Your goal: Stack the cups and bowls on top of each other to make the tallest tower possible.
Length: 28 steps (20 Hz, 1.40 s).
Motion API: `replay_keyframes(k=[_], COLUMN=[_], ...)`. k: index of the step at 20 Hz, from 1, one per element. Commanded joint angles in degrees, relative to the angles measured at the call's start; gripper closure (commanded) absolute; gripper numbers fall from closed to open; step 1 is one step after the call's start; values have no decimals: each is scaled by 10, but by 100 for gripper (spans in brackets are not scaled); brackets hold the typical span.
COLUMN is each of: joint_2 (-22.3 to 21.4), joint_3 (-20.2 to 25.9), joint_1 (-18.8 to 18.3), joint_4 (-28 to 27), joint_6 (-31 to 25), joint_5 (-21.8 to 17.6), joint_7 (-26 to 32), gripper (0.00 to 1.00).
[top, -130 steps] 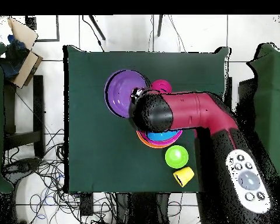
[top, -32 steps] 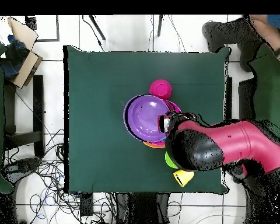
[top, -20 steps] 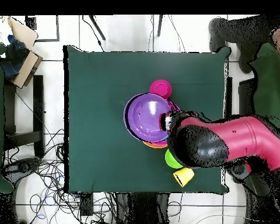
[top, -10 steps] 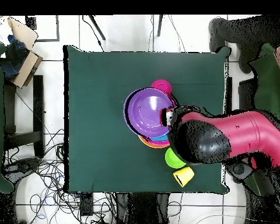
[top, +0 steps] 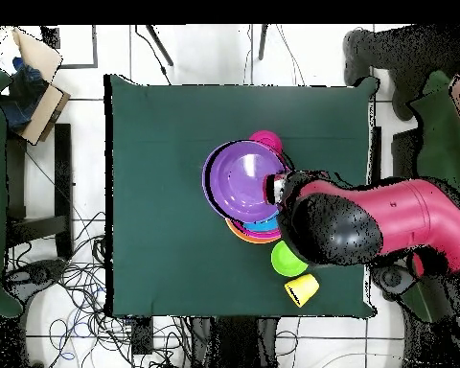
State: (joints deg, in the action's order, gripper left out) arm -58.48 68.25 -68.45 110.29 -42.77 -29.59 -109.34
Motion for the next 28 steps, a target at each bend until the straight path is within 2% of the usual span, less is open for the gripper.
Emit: replay_keyframes(k=[1, 7, 12, 28], joint_2=[36, 38, 33, 33], joint_3=[8, 2, 8, 8], joint_1=[11, 14, 3, -3], joint_4=[-8, -5, 8, 14], joint_6=[-52, -41, -23, -17], joint_5=[-27, -37, -38, -46], joint_7=[175, 168, 160, 155], gripper=[100, 100, 100, 100])
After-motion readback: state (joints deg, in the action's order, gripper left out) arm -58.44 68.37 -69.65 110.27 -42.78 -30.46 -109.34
